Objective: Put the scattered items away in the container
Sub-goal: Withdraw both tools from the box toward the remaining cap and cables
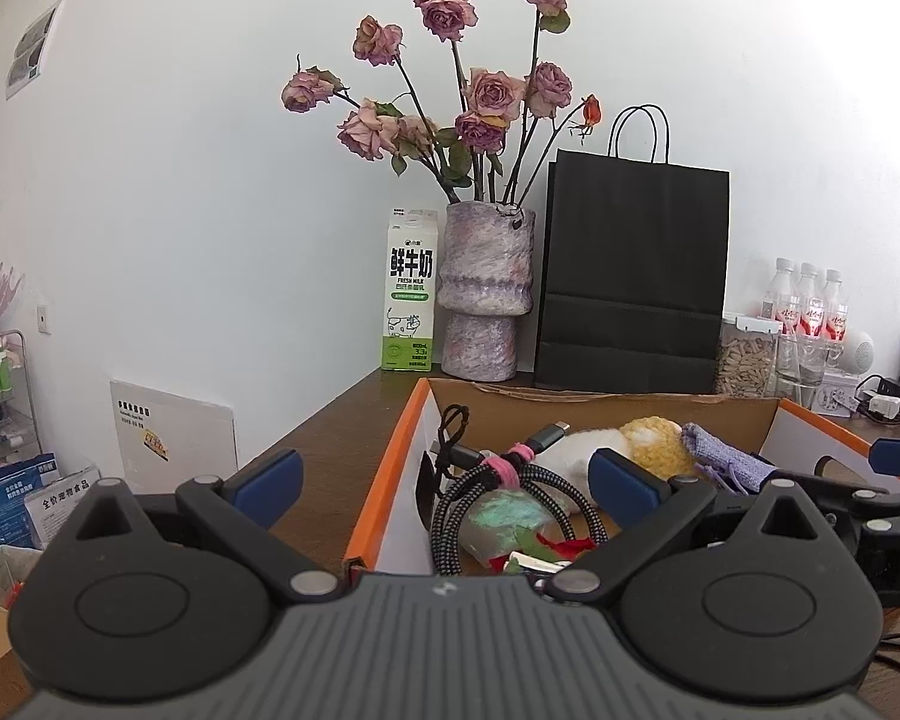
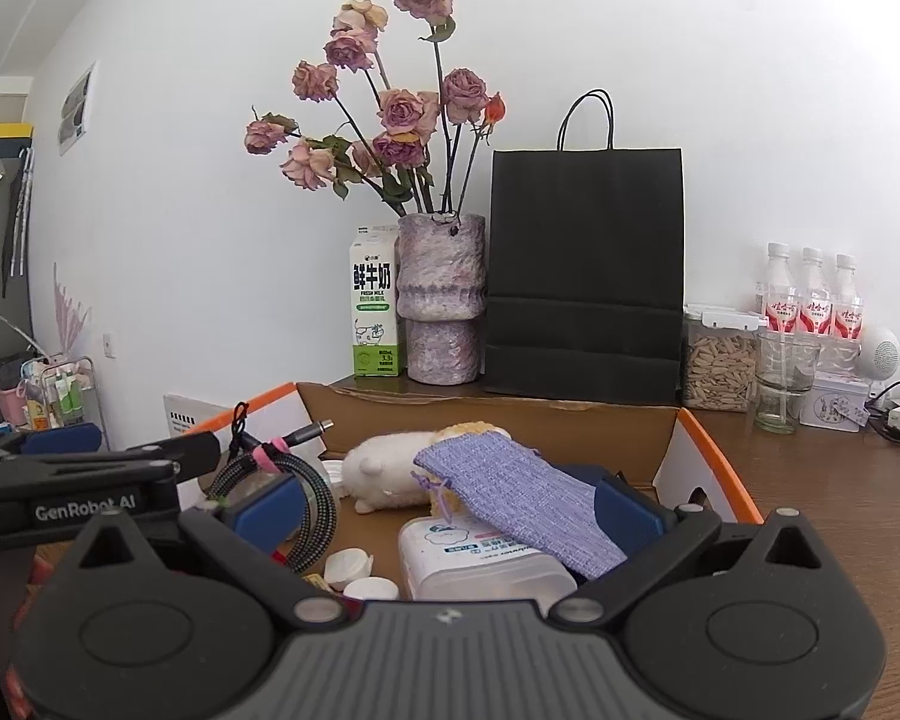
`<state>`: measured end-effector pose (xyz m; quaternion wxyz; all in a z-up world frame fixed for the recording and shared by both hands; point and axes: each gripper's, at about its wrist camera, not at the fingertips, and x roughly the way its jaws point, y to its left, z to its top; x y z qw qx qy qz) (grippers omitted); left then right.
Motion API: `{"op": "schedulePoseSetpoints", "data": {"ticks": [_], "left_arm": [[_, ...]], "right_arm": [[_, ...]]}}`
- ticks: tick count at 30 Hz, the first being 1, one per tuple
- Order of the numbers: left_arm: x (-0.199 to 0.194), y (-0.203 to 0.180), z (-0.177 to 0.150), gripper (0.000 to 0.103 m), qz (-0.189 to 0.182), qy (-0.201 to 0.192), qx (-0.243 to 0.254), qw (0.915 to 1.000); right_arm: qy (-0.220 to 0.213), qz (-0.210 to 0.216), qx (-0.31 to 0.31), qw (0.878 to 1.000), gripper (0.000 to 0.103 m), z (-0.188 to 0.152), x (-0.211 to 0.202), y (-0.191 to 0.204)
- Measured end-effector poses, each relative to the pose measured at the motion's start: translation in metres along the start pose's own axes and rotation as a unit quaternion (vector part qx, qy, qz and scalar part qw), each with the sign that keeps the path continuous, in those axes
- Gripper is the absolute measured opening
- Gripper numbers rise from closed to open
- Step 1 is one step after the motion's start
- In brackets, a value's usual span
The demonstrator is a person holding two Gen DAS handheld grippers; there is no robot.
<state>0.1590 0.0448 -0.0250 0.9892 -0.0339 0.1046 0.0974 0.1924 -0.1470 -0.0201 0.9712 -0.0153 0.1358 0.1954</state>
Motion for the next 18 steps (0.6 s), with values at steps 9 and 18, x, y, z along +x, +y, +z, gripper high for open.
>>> {"op": "schedulePoseSetpoints", "data": {"ticks": [9, 18], "left_arm": [[-0.014, -0.001, -0.002, 0.103, 0.017, -0.014, 0.013, 0.9997], [-0.026, 0.002, -0.004, 0.103, 0.023, -0.015, 0.014, 0.9995]], "right_arm": [[-0.003, -0.012, -0.024, 1.000, 0.103, -0.008, -0.016, 0.002], [0.005, -0.029, -0.053, 0.998, 0.103, -0.020, -0.034, 0.007]]}}
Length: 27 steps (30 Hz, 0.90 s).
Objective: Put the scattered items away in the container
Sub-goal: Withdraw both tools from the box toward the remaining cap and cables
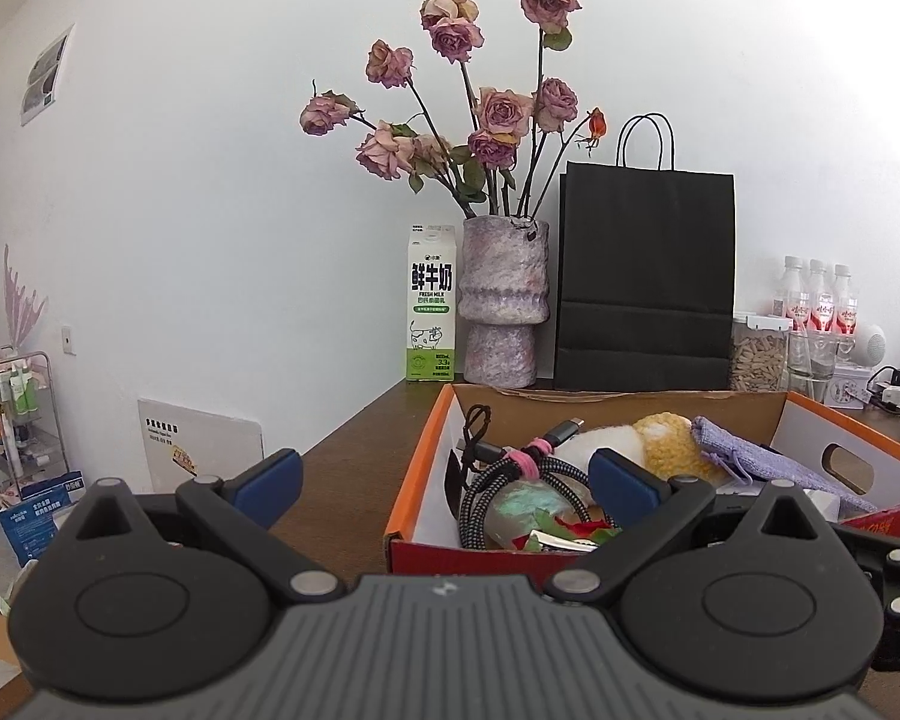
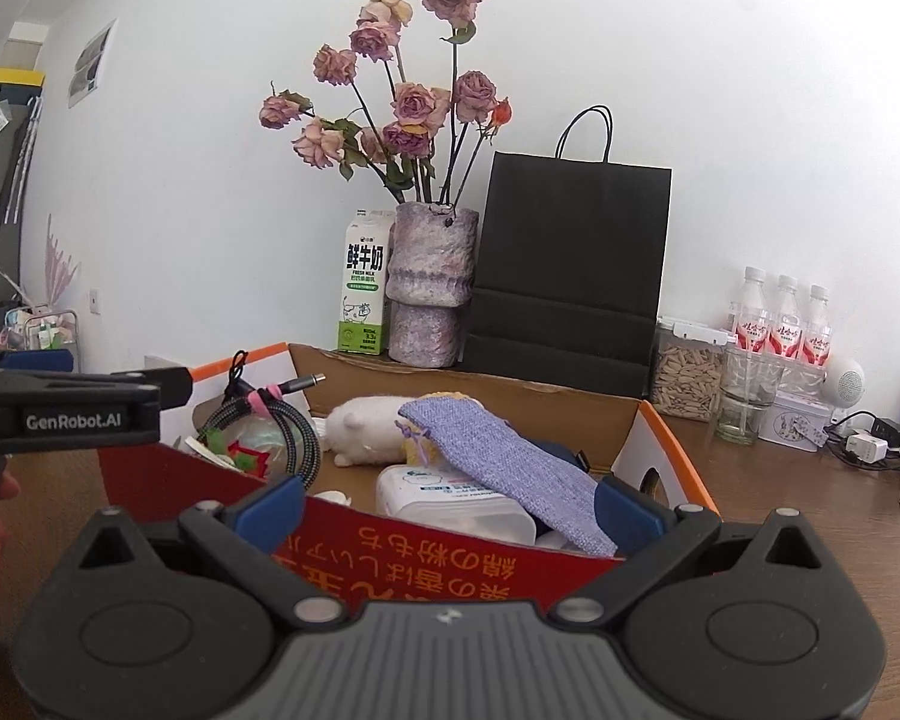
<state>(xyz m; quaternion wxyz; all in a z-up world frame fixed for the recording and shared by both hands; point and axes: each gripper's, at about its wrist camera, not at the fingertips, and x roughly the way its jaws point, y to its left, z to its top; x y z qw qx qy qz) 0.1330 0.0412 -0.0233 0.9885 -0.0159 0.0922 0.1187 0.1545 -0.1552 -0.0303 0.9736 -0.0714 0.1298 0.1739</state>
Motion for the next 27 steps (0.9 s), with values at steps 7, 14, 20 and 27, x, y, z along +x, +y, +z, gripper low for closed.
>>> {"op": "schedulePoseSetpoints", "data": {"ticks": [7, 14, 20, 27], "left_arm": [[-0.011, -0.001, -0.002, 0.103, -0.006, 0.009, 0.008, 0.9999], [-0.022, -0.004, -0.004, 0.103, -0.015, 0.020, 0.013, 0.9996], [-0.032, -0.006, -0.008, 0.103, -0.042, 0.041, 0.014, 0.9982], [-0.042, -0.008, -0.012, 0.103, -0.065, 0.063, 0.013, 0.9958]], "right_arm": [[0.009, -0.006, 0.011, 1.000, 0.103, -0.005, -0.015, -0.009], [0.018, -0.022, 0.027, 0.999, 0.103, -0.011, -0.030, -0.021], [0.033, -0.039, 0.031, 0.998, 0.103, -0.018, -0.046, -0.036], [0.074, -0.052, 0.048, 0.995, 0.103, -0.028, -0.056, -0.062]]}}
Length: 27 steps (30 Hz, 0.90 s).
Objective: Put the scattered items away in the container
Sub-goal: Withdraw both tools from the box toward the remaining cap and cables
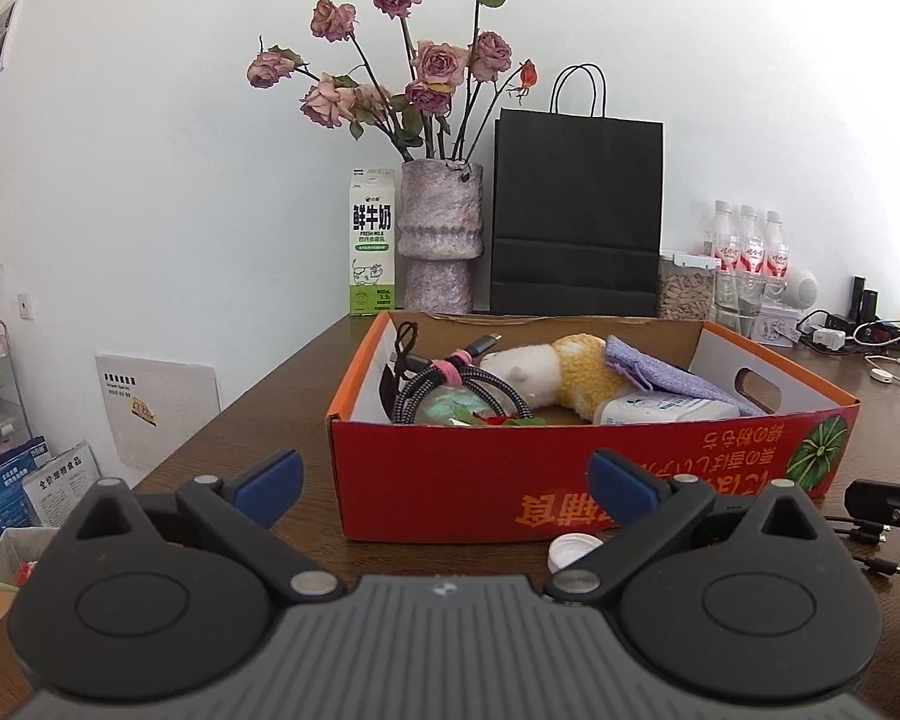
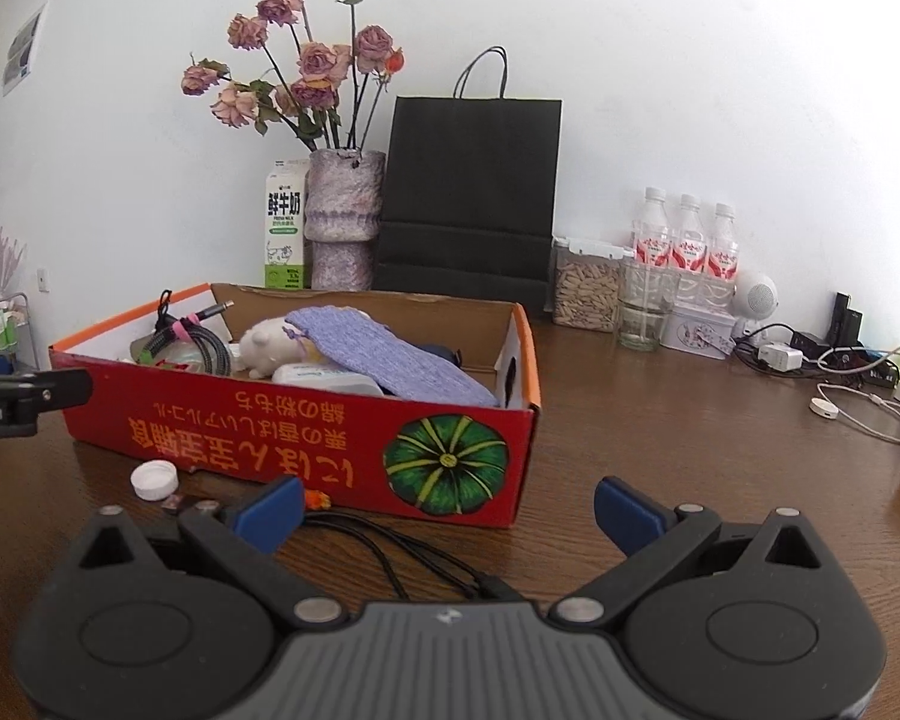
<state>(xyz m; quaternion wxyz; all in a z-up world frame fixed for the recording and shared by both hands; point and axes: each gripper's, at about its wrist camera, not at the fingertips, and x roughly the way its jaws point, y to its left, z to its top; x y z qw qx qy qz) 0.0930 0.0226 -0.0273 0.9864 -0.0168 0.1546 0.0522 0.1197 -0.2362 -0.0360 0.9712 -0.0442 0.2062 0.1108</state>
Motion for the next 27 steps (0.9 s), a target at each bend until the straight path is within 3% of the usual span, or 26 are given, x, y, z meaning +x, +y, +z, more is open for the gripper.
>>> {"op": "schedulePoseSetpoints", "data": {"ticks": [5, 8, 13, 19, 27], "left_arm": [[0.000, -0.007, -0.005, 0.103, -0.023, 0.028, 0.011, 0.9993], [0.011, -0.014, -0.012, 0.103, -0.044, 0.070, 0.021, 0.9964], [0.015, -0.013, -0.014, 0.103, -0.051, 0.083, 0.019, 0.9950], [0.024, -0.001, -0.015, 0.103, -0.053, 0.111, -0.020, 0.9922], [0.034, 0.010, -0.017, 0.103, -0.062, 0.143, -0.055, 0.9864]], "right_arm": [[0.017, 0.009, 0.022, 1.000, 0.103, -0.003, 0.001, -0.013], [0.035, 0.021, 0.008, 0.999, 0.102, -0.003, 0.007, -0.008], [0.068, 0.029, -0.019, 0.997, 0.100, -0.001, 0.022, 0.003], [0.104, 0.030, 0.001, 0.994, 0.099, -0.002, 0.038, -0.004], [0.131, 0.072, -0.011, 0.989, 0.095, 0.003, 0.061, -0.002]]}}
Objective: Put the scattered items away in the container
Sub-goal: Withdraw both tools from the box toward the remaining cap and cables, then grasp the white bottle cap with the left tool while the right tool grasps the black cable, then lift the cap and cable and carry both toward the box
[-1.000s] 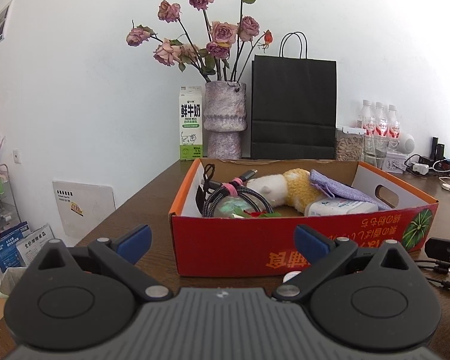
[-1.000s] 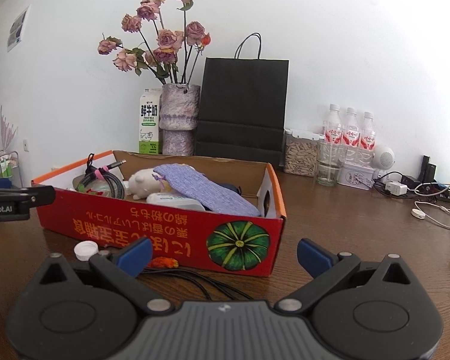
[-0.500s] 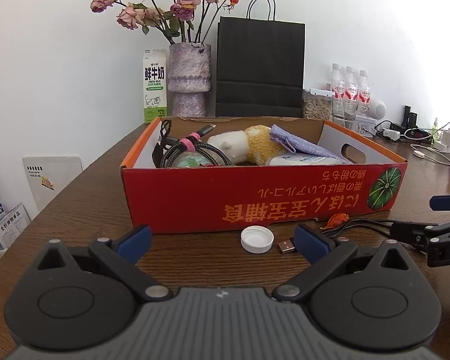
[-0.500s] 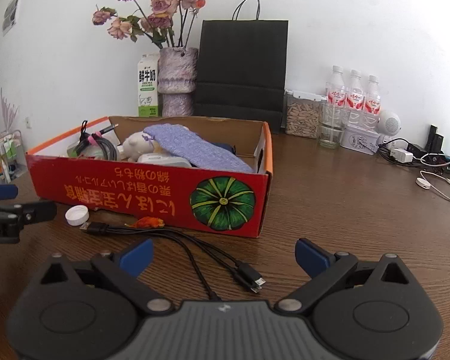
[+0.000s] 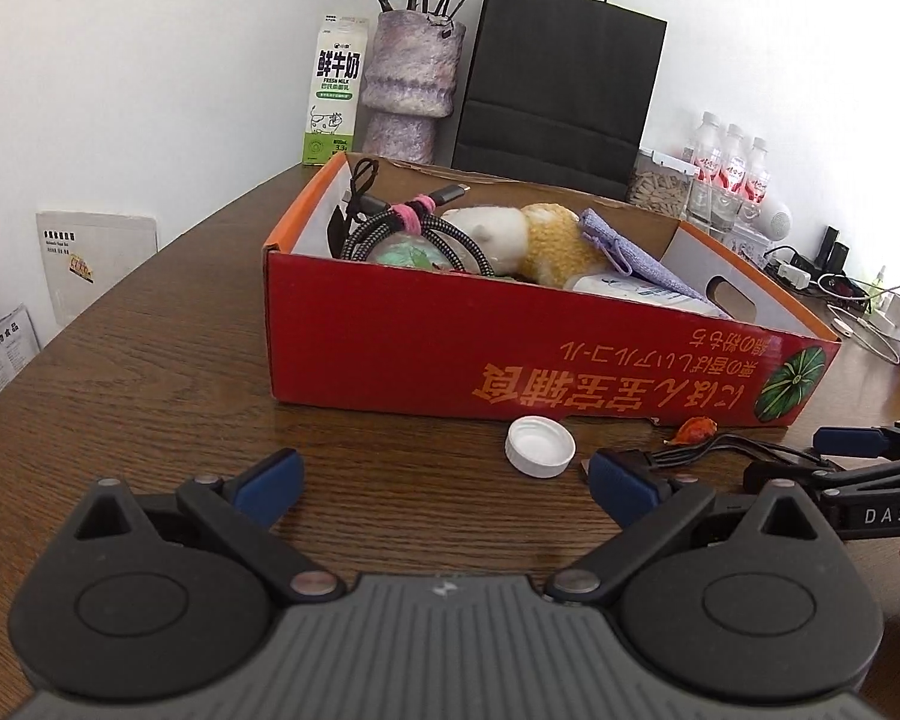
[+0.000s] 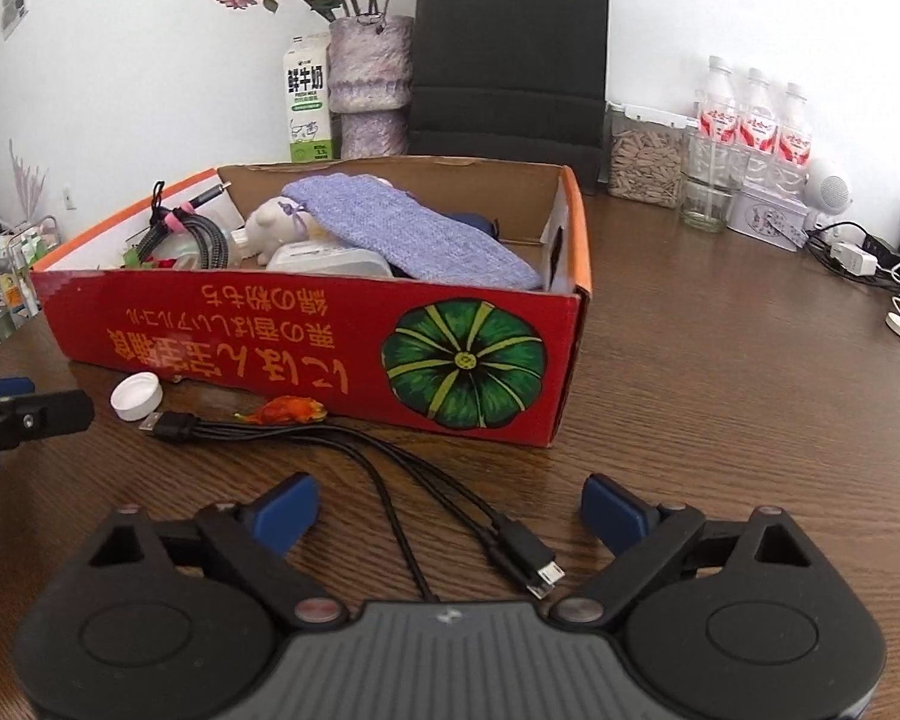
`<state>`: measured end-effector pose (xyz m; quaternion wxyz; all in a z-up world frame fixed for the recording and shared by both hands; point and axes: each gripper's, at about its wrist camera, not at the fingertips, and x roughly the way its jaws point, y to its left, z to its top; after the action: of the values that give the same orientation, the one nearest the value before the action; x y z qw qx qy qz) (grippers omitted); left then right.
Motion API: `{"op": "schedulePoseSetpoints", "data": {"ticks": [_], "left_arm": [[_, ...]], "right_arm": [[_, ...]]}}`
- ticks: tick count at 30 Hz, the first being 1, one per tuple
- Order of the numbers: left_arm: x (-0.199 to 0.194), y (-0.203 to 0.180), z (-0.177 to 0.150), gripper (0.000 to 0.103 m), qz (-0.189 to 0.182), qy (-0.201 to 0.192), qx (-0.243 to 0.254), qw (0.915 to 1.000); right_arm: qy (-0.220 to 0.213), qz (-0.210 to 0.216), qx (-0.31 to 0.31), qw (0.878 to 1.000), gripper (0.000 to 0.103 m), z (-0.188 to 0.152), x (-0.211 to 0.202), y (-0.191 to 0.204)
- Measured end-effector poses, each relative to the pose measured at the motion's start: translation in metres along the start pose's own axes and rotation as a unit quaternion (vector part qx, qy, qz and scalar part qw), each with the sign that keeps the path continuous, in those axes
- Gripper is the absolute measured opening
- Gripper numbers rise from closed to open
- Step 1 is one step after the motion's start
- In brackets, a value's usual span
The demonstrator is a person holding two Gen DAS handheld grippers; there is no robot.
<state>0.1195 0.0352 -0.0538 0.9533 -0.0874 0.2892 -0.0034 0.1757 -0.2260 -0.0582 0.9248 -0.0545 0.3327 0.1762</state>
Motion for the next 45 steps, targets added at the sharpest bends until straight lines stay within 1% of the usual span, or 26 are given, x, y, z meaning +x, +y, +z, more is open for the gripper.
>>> {"op": "schedulePoseSetpoints", "data": {"ticks": [1, 3, 4, 5, 6, 8, 11, 16, 21, 24, 27, 29, 30, 32, 34, 35, 36, 37, 39, 41, 45], "left_arm": [[0.001, 0.000, 0.000, 0.103, -0.001, 0.001, -0.002, 1.0000], [0.001, 0.001, 0.000, 0.103, -0.002, 0.003, -0.007, 1.0000], [0.001, 0.002, 0.000, 0.103, -0.002, 0.003, -0.008, 1.0000], [0.001, 0.002, 0.000, 0.103, -0.003, 0.003, -0.008, 1.0000], [0.001, 0.002, 0.000, 0.103, -0.002, 0.003, -0.009, 1.0000], [0.001, 0.002, 0.000, 0.103, -0.002, 0.003, -0.009, 1.0000], [0.001, 0.001, 0.000, 0.103, -0.003, 0.003, -0.009, 0.9999], [0.001, 0.001, 0.000, 0.103, -0.002, 0.004, -0.008, 1.0000], [0.002, -0.002, 0.000, 0.103, 0.004, 0.007, 0.000, 1.0000], [0.006, -0.010, 0.001, 0.103, 0.011, 0.015, 0.020, 0.9996], [0.010, -0.021, 0.002, 0.103, 0.005, 0.026, 0.047, 0.9986], [0.012, -0.026, 0.004, 0.099, -0.001, 0.027, 0.045, 0.9986], [0.014, -0.028, 0.007, 0.094, -0.004, 0.025, 0.039, 0.9989], [0.018, -0.033, 0.011, 0.088, 0.011, 0.019, 0.045, 0.9988], [0.026, -0.038, 0.014, 0.075, 0.018, 0.032, 0.055, 0.9978], [0.028, -0.041, 0.015, 0.075, 0.021, 0.032, 0.060, 0.9975], [0.030, -0.043, 0.016, 0.067, 0.023, 0.032, 0.065, 0.9971], [0.031, -0.045, 0.016, 0.052, 0.026, 0.030, 0.070, 0.9968], [0.029, -0.047, 0.015, 0.029, 0.027, 0.028, 0.075, 0.9965], [0.025, -0.047, 0.013, 0.029, 0.015, 0.028, 0.072, 0.9969], [0.015, -0.044, 0.008, 0.029, 0.007, 0.023, 0.064, 0.9977]], "right_arm": [[0.000, 0.005, -0.004, 1.000, 0.095, 0.002, 0.001, 0.001], [-0.009, 0.017, -0.013, 1.000, 0.084, 0.002, -0.001, 0.004], [-0.016, 0.025, -0.020, 0.999, 0.060, 0.002, -0.004, 0.006], [-0.021, 0.028, -0.024, 0.999, 0.028, 0.001, -0.006, 0.008], [-0.021, 0.029, -0.024, 0.999, 0.016, 0.000, -0.008, 0.010], [-0.024, 0.031, -0.026, 0.999, 0.008, -0.003, -0.013, 0.012], [-0.030, 0.034, -0.015, 0.999, 0.001, -0.009, -0.023, 0.010], [-0.053, 0.025, 0.013, 0.998, 0.001, -0.020, -0.042, -0.001], [-0.078, 0.033, 0.028, 0.996, 0.001, -0.025, -0.057, -0.005], [-0.087, 0.036, 0.022, 0.995, 0.001, -0.024, -0.060, -0.002], [-0.092, 0.035, 0.021, 0.995, 0.001, -0.022, -0.060, 0.001], [-0.094, 0.037, 0.022, 0.995, 0.001, -0.021, -0.060, 0.001], [-0.096, 0.035, 0.022, 0.995, 0.001, -0.021, -0.061, 0.002], [-0.097, 0.037, 0.022, 0.994, 0.001, -0.020, -0.061, 0.001], [-0.100, 0.037, 0.023, 0.994, 0.001, -0.020, -0.062, 0.002], [-0.101, 0.038, 0.023, 0.994, 0.001, -0.020, -0.063, 0.002], [-0.102, 0.038, 0.024, 0.994, 0.001, -0.020, -0.063, 0.001], [-0.104, 0.038, 0.024, 0.994, 0.001, -0.021, -0.064, 0.001], [-0.106, 0.039, 0.025, 0.993, 0.001, -0.021, -0.064, 0.001], [-0.108, 0.041, 0.027, 0.993, 0.001, -0.021, -0.065, 0.001], [-0.115, 0.046, 0.025, 0.992, 0.001, -0.020, -0.069, 0.004]]}}
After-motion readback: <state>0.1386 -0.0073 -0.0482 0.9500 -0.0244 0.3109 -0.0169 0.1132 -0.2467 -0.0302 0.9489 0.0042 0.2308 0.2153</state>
